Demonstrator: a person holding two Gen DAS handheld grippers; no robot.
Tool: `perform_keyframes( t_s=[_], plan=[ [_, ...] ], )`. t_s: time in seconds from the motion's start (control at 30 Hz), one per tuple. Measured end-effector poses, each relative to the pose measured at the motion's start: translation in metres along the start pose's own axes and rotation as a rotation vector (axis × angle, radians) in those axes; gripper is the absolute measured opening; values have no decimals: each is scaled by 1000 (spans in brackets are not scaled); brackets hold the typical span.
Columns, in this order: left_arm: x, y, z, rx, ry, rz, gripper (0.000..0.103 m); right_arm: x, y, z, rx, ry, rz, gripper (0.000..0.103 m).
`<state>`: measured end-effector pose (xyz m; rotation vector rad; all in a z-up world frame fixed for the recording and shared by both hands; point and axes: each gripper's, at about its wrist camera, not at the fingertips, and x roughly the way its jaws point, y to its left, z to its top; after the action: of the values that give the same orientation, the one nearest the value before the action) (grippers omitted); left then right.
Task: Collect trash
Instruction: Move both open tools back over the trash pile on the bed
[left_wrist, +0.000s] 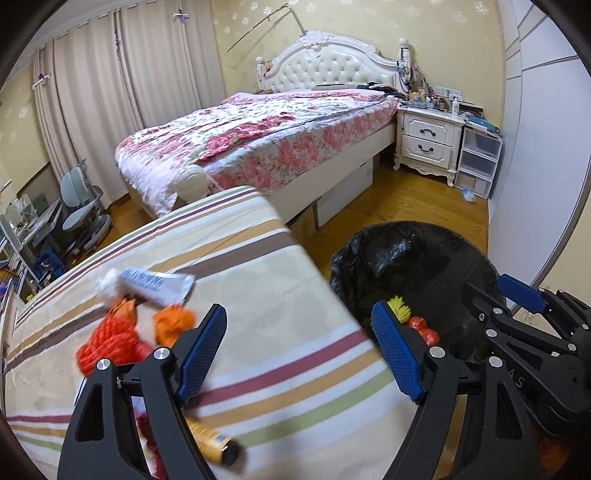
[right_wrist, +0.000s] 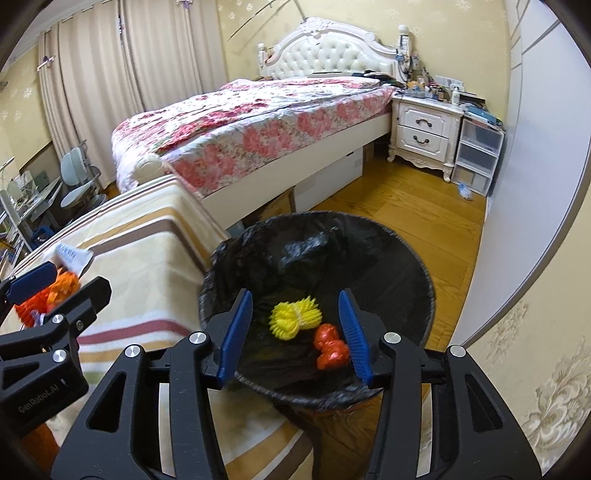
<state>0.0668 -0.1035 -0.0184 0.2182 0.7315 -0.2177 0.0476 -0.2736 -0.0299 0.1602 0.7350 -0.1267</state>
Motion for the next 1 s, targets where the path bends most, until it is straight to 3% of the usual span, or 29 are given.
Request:
perform_keyframes(
  t_s=[0.6, 0.97, 1.0],
  plan=[
    [-46, 93, -78, -137, 46, 115, 78, -39, 87, -46, -138, 15, 126, 48],
    [-34, 106, -93, -185, 92, 48, 78, -34, 114, -53, -191, 37, 146, 48],
    [-33, 104, -93, -176, 88, 49, 73, -34, 116, -54, -192, 38, 147, 48]
  ],
)
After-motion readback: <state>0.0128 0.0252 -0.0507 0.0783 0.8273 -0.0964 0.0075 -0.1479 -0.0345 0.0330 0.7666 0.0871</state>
